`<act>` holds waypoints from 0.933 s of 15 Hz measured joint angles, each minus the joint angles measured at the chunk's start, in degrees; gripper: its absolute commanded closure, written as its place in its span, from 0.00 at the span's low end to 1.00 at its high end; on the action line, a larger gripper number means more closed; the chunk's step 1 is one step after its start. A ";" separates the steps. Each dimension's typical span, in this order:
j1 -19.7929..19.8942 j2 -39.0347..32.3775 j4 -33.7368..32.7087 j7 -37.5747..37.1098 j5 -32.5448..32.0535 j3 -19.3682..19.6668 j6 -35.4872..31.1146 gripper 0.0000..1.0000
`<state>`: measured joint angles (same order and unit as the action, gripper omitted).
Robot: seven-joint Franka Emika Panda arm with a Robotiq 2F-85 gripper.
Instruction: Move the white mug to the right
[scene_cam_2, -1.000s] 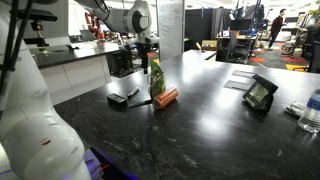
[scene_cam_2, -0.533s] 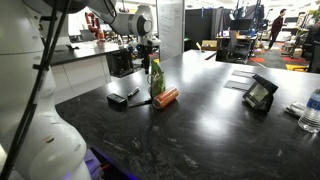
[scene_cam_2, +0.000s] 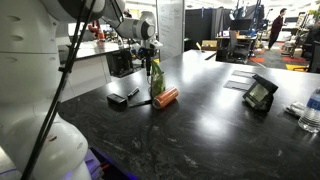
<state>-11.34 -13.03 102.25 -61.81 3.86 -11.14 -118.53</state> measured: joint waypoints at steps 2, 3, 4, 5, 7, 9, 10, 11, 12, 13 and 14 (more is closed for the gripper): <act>-0.68 -1.50 -1.47 -0.44 -0.46 0.44 0.86 0.00; -1.12 -2.18 -2.36 -1.32 -1.44 0.73 2.19 0.00; -1.64 -2.86 -3.26 -2.36 -2.58 1.04 3.68 0.00; -2.17 -3.46 -4.16 -3.26 -3.55 1.32 5.12 0.00; -3.11 -4.59 -5.89 -4.63 -4.77 1.69 7.53 0.00; -3.84 -5.53 -7.40 -5.48 -5.55 1.91 9.21 0.15; -4.09 -5.89 -7.86 -5.75 -5.82 2.00 9.59 0.26; -4.33 -6.22 -8.29 -6.02 -6.11 2.10 9.89 0.33; -4.57 -6.50 -8.66 -6.37 -6.51 2.26 10.16 0.40; -4.79 -6.84 -9.00 -6.72 -7.11 2.47 10.39 0.49; -5.02 -7.15 -9.20 -7.18 -7.93 2.72 10.48 0.55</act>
<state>-16.36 -20.18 93.05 -68.99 -4.07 -8.42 -108.05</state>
